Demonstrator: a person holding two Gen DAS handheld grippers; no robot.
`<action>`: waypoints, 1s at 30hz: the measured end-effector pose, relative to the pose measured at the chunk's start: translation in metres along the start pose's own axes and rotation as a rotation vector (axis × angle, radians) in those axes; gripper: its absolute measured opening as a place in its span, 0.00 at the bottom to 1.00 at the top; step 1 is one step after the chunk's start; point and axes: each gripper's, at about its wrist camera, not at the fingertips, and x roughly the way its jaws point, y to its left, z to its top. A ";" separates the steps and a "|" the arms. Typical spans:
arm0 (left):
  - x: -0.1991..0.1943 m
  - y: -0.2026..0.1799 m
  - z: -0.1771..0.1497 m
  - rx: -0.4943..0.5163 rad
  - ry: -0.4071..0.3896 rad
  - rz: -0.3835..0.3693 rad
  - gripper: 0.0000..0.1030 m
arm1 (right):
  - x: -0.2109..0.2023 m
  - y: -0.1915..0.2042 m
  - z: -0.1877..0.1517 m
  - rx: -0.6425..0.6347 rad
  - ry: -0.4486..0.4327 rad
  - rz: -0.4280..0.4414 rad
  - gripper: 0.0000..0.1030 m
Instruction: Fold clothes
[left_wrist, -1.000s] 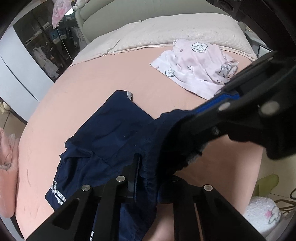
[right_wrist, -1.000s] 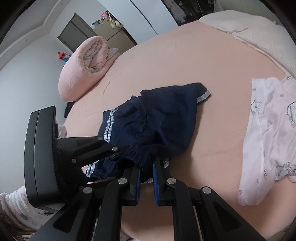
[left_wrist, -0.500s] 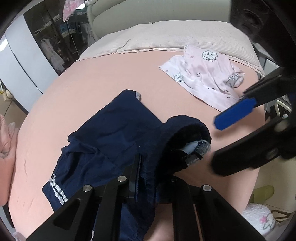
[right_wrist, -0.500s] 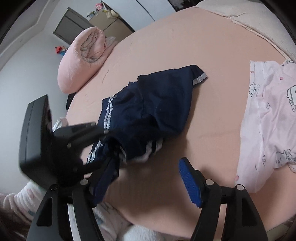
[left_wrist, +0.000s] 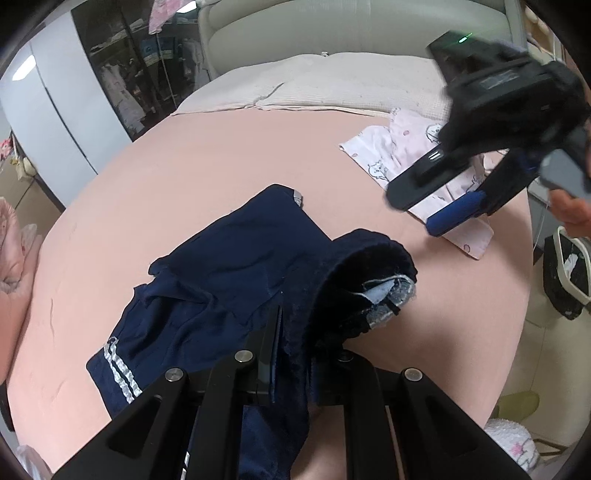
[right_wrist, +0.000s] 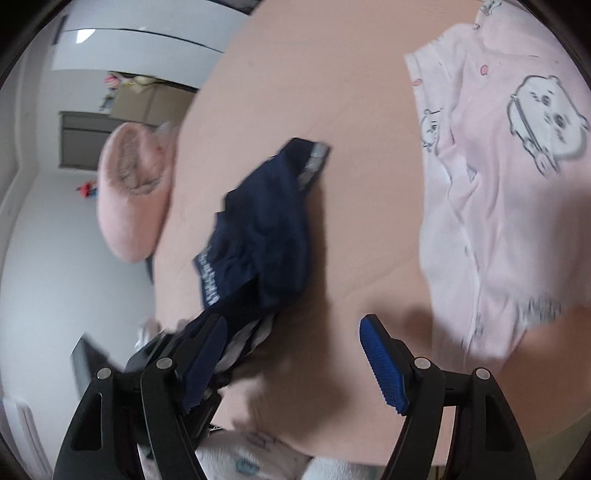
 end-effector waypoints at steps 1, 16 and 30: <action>-0.001 0.002 0.000 -0.010 -0.003 0.001 0.10 | 0.005 0.000 0.005 0.013 0.010 -0.019 0.72; 0.022 0.044 0.004 -0.292 0.249 -0.002 0.10 | 0.056 0.033 0.055 -0.055 0.136 -0.296 0.72; 0.045 0.071 -0.007 -0.517 0.511 0.064 0.10 | 0.071 0.051 0.076 -0.189 0.115 -0.444 0.72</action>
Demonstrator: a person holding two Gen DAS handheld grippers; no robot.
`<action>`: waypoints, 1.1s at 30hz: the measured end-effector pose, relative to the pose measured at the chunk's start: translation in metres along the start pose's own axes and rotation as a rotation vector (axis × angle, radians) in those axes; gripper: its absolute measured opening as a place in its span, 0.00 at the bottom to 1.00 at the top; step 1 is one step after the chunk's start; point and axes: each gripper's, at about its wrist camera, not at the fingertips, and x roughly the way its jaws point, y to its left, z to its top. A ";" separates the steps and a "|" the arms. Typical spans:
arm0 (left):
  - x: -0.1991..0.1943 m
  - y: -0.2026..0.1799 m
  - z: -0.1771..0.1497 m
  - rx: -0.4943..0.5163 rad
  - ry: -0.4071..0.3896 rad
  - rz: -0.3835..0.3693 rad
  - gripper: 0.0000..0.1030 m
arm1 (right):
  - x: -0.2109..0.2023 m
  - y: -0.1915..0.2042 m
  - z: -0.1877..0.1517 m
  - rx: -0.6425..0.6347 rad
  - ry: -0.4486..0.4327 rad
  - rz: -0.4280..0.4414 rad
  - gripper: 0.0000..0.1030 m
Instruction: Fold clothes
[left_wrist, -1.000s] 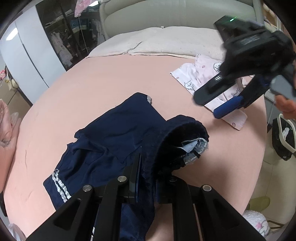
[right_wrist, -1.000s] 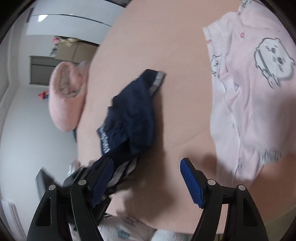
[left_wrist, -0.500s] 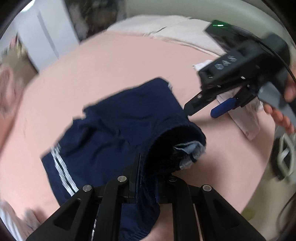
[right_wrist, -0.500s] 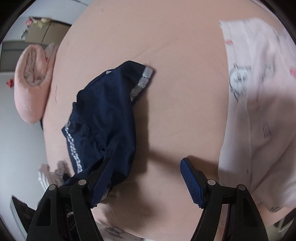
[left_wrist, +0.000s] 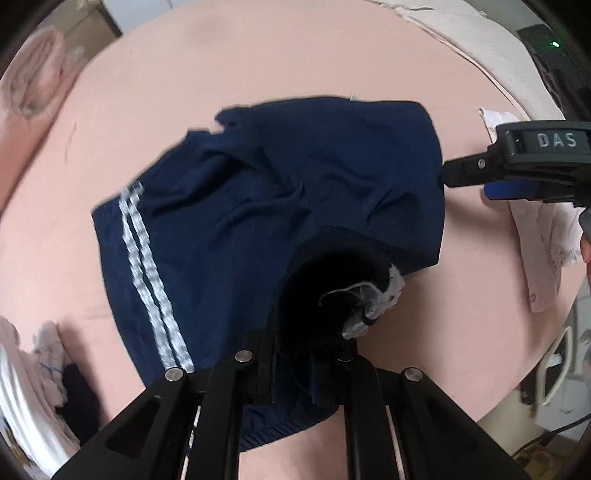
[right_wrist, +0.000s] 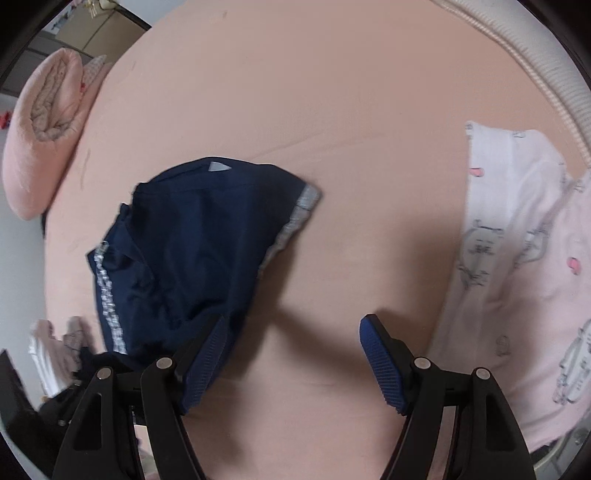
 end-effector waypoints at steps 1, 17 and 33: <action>0.001 0.002 0.000 -0.016 0.010 -0.004 0.10 | 0.001 0.000 0.002 0.000 0.002 0.011 0.72; -0.007 0.006 -0.007 -0.016 0.016 0.007 0.10 | 0.026 -0.007 0.034 0.110 -0.005 0.140 0.72; -0.007 0.009 -0.013 -0.014 0.022 0.007 0.10 | 0.037 -0.006 0.053 0.114 -0.021 0.057 0.08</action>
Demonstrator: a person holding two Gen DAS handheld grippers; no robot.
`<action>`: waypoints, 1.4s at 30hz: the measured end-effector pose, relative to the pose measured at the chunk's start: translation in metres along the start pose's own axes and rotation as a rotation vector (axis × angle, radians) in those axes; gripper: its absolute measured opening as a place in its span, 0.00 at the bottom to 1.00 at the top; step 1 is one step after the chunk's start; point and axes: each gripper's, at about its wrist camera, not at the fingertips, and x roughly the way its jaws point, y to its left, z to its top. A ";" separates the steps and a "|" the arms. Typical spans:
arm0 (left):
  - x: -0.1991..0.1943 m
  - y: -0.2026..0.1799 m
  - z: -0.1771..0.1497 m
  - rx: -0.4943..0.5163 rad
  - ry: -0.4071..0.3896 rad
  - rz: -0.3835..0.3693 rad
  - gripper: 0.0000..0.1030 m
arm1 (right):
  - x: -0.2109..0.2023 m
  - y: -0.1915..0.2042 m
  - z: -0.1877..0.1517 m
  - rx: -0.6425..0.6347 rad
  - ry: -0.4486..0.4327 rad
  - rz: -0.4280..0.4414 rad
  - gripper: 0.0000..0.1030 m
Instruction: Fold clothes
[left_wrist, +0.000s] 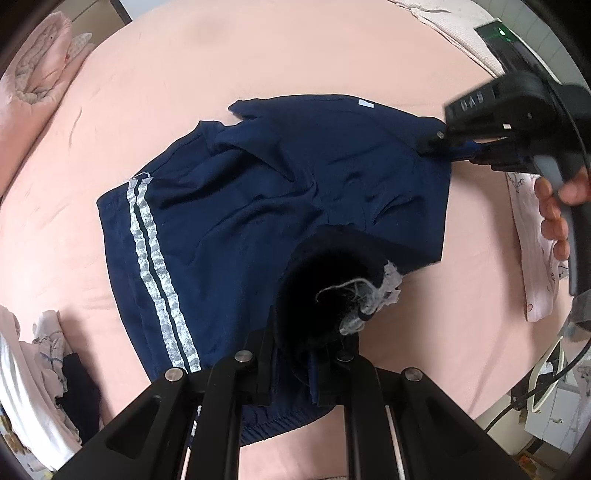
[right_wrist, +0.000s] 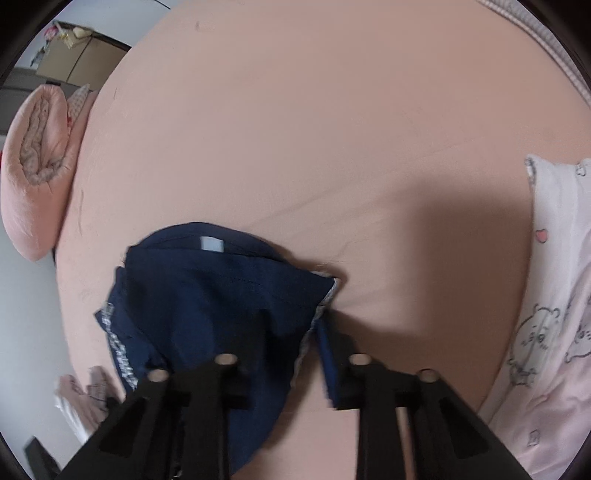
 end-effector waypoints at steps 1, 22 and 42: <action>0.001 -0.001 -0.001 0.002 0.002 -0.002 0.10 | 0.000 -0.004 -0.002 0.002 -0.014 0.008 0.07; -0.008 0.019 -0.033 -0.129 0.061 -0.127 0.10 | -0.028 0.063 -0.013 -0.289 -0.076 -0.233 0.03; -0.026 0.068 -0.095 -0.311 0.057 -0.295 0.10 | -0.059 0.208 -0.032 -0.567 -0.173 -0.299 0.03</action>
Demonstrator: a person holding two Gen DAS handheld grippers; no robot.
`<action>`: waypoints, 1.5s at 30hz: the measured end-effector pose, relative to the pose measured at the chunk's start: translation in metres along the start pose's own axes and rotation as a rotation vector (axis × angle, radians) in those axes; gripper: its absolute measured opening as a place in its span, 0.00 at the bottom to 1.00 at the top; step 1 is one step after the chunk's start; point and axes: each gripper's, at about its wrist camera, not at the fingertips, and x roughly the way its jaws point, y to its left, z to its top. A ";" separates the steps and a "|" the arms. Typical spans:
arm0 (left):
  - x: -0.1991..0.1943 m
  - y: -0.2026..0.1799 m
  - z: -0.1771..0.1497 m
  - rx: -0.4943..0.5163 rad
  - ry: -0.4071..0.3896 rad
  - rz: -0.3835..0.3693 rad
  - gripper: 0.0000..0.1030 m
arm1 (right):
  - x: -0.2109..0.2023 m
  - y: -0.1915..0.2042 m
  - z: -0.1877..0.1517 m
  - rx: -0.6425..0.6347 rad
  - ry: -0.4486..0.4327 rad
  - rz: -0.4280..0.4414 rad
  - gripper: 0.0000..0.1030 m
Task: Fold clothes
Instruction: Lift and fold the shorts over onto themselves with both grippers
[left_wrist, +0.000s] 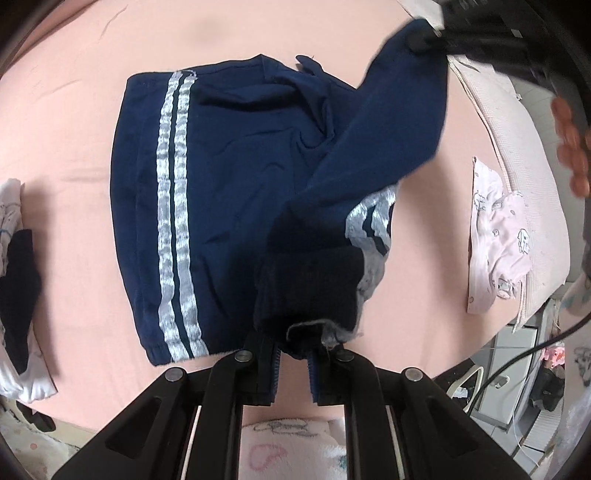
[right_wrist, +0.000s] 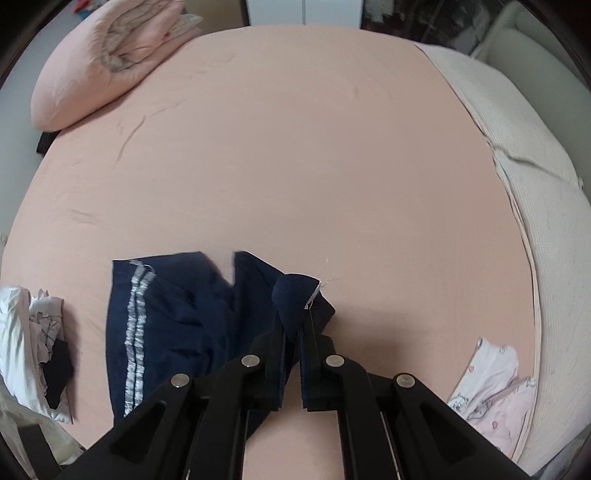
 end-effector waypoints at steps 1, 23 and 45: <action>-0.001 0.002 -0.003 -0.003 0.002 -0.005 0.10 | 0.000 0.007 0.001 -0.009 0.000 0.002 0.03; -0.012 0.077 -0.051 -0.319 0.006 -0.029 0.10 | -0.004 0.163 0.045 -0.285 -0.016 0.027 0.03; -0.027 0.115 -0.066 -0.379 0.016 0.067 0.10 | 0.022 0.228 0.053 -0.423 0.074 0.150 0.04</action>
